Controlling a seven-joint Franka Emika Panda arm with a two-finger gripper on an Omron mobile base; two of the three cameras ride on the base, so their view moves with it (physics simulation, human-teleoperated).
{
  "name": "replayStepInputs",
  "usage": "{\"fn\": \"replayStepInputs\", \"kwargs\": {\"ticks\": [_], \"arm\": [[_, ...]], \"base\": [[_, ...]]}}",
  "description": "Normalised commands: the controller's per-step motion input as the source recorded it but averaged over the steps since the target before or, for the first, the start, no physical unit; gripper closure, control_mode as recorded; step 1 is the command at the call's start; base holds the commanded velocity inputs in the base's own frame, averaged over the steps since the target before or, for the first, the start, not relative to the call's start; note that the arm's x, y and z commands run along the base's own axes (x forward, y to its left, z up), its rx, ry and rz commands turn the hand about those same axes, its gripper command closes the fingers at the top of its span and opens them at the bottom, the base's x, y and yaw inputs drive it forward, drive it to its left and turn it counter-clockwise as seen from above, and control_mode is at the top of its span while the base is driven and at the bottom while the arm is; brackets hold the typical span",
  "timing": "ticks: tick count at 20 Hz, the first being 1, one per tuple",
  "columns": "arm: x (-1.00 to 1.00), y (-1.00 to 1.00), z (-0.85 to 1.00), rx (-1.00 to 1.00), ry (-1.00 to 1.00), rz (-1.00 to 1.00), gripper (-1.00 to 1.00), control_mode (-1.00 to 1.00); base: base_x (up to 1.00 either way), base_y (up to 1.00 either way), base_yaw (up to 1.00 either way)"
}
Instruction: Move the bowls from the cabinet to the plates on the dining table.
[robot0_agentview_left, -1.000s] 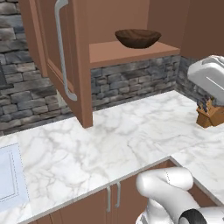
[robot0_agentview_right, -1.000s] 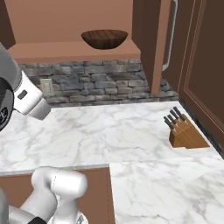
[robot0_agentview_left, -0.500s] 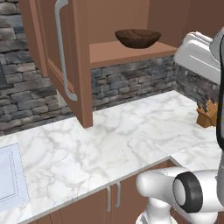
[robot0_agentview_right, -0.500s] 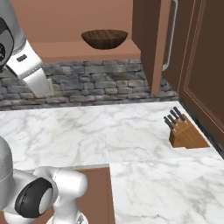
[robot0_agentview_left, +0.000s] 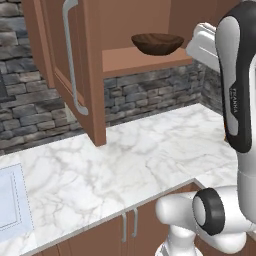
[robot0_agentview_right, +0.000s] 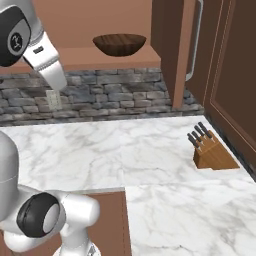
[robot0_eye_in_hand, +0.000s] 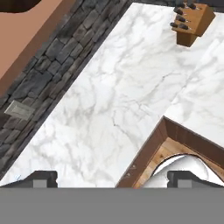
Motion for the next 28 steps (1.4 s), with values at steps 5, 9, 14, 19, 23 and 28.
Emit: {"fn": "replayStepInputs", "kwargs": {"ticks": [5,9,14,19,23,28], "arm": [[0.35,-0.01,0.11,0.00,-0.25,-0.16,-1.00,-1.00],[0.65,-0.21,0.00,0.00,-0.23,-0.08,-1.00,-1.00],[0.80,-0.55,-0.02,0.09,-0.03,0.00,-1.00,-1.00],[0.65,-0.27,0.10,0.16,0.00,0.00,-1.00,-1.00],[0.61,-0.01,0.37,0.11,0.05,0.00,-1.00,-1.00],[0.67,0.00,0.21,0.05,0.10,0.00,-1.00,-1.00]], "base": [[0.00,0.00,0.00],[0.00,0.00,0.00],[0.00,0.00,0.00],[0.00,0.00,0.00],[0.00,0.00,0.00],[0.00,0.00,0.00]]}}
